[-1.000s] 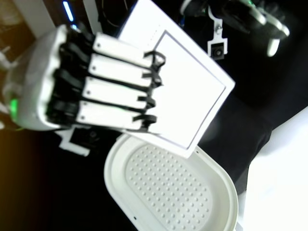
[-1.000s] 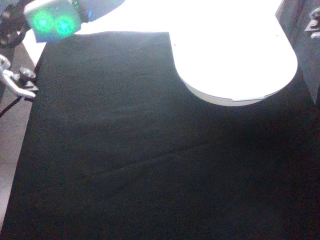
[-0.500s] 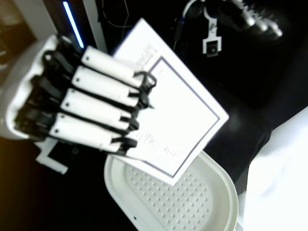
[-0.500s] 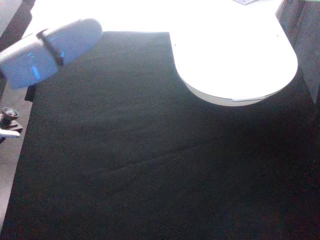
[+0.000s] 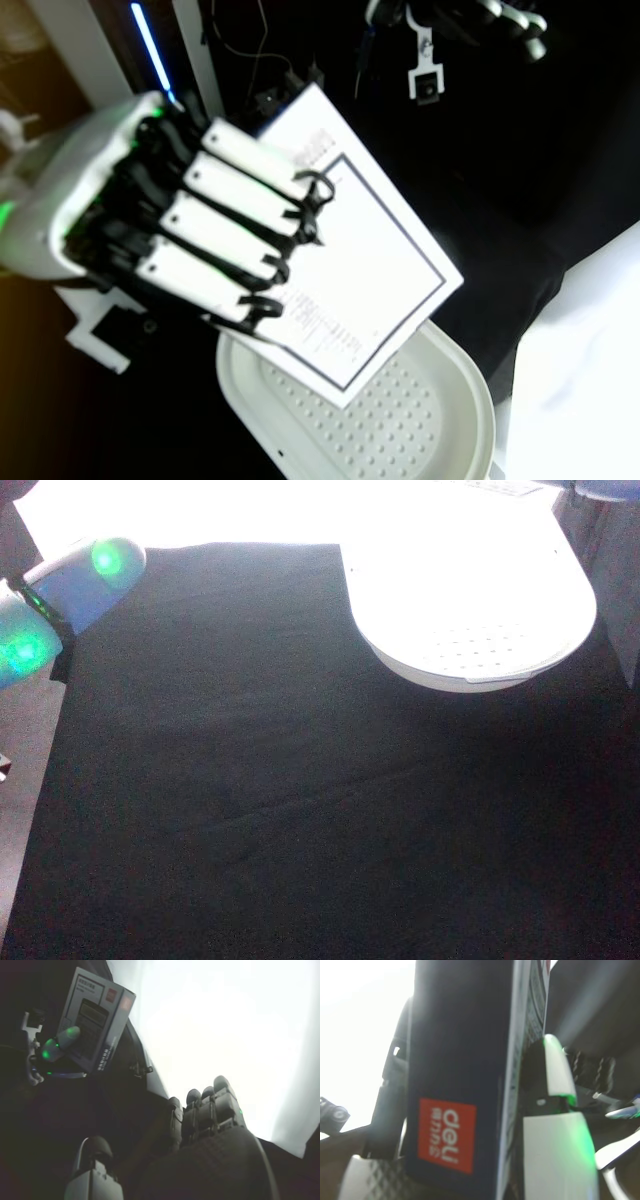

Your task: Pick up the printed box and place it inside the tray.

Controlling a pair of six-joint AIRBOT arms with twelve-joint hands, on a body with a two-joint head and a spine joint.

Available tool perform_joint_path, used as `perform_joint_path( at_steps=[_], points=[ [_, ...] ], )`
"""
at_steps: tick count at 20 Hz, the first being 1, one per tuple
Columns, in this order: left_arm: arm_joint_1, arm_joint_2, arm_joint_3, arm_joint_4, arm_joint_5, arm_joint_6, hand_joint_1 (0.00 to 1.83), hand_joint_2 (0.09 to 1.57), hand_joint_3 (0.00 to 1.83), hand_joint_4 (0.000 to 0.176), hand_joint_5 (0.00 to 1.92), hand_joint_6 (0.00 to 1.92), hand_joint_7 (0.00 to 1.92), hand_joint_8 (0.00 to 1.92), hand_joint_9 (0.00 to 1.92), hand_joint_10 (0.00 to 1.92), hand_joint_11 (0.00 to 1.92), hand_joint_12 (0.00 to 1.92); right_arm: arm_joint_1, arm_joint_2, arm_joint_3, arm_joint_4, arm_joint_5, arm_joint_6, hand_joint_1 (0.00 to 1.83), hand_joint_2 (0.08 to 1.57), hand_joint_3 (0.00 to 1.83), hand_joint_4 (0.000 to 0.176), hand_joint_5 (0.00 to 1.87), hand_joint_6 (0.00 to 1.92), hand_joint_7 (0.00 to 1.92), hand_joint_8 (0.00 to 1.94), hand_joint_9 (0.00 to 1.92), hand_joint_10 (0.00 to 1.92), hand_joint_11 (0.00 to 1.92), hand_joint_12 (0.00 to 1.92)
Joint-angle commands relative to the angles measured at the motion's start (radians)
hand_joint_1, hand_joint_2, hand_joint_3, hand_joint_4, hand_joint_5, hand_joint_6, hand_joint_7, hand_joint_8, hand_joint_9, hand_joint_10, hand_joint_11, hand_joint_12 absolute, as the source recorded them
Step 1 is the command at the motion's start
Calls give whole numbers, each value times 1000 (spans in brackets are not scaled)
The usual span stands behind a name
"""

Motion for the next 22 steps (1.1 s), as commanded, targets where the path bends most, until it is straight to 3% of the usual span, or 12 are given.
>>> perform_joint_path(
  at_steps=[1, 2, 3, 6, 8, 9, 10, 11, 12, 15, 19, 22],
  points=[
    [1, 0, 0, 7, -128, -8, 102, 1125, 10, 78, 178, 1, 61, 3, 0, 0, 0, 0, 22, 8, 0, 18, 71, -43, 1247, 1105, 0, 0, 1033, 712, 1001, 1288, 1058, 1389, 991, 1689],
    [7, -1, -1, 4, -132, -10, 102, 1125, 10, 78, 178, 1, 61, 3, 0, 0, 0, 0, 23, 8, 1, 19, 36, -78, 1247, 1105, 0, 0, 1033, 712, 1001, 1288, 1058, 1389, 991, 1689],
    [11, -2, -2, 2, -135, -12, 130, 1118, 4, 64, 147, 1, 38, 0, 0, 0, 0, 0, 29, 7, 4, 20, 6, -99, 1269, 1098, 0, 0, 1017, 719, 1046, 1159, 1067, 1147, 958, 1488],
    [15, -3, -5, -2, -136, -17, 42, 1197, 10, 46, 125, 2, 37, 2, 0, 0, 0, 0, 33, -2, 17, 25, -35, -113, 1271, 1107, 0, 0, 1035, 621, 1009, 1231, 956, 1302, 783, 1623],
    [25, -4, -5, -10, -138, -25, 56, 1201, 3, 46, 132, 3, 47, 5, 0, 0, 0, 0, 39, -32, 56, 44, -79, -114, 1274, 1100, 0, 0, 1020, 642, 1047, 1158, 942, 1222, 804, 1544],
    [31, -6, -5, -17, -140, -26, 83, 1188, 0, 54, 149, 8, 63, 9, 0, 0, 0, 0, 39, -47, 78, 64, -93, -114, 1033, 970, 0, 0, 597, 235, 700, 442, 582, 771, 376, 1365],
    [36, -7, -5, -23, -146, -29, 89, 1184, 0, 49, 147, 6, 61, 7, 0, 0, 0, 0, 39, -55, 92, 77, -102, -114, 805, 826, 0, 133, 119, 46, 191, 105, 192, 180, 74, 765],
    [40, -7, -5, -29, -146, -38, 89, 1184, 0, 49, 147, 6, 61, 7, 0, 0, 0, 0, 39, -62, 99, 80, -111, -114, 805, 826, 0, 133, 119, 46, 191, 105, 192, 180, 74, 765],
    [40, -7, -5, -31, -146, -42, 76, 1188, 0, 51, 148, 4, 70, 8, 0, 0, 0, 0, 39, -63, 99, 81, -111, -114, 615, 705, 0, 174, 4, 1, 7, 3, 7, 6, 2, 34],
    [42, -7, -5, -32, -146, -43, 113, 1170, 0, 61, 155, 4, 50, 2, 0, 0, 0, 0, 39, -68, 98, 81, -112, -114, 621, 696, 0, 176, 0, 0, 0, 0, 0, 0, 0, 0],
    [46, -7, -4, -34, -146, -43, 45, 1194, 6, 58, 151, 3, 52, 8, 0, 0, 0, 0, 39, -67, 83, 81, -112, -114, 654, 692, 0, 176, 0, 0, 0, 0, 0, 0, 0, 0],
    [47, -7, -4, -37, -146, -44, 116, 1150, 0, 60, 143, 0, 30, 0, 0, 0, 0, 0, 39, -67, 74, 80, -112, -114, 613, 701, 0, 176, 0, 0, 0, 0, 0, 0, 0, 0]
  ],
)
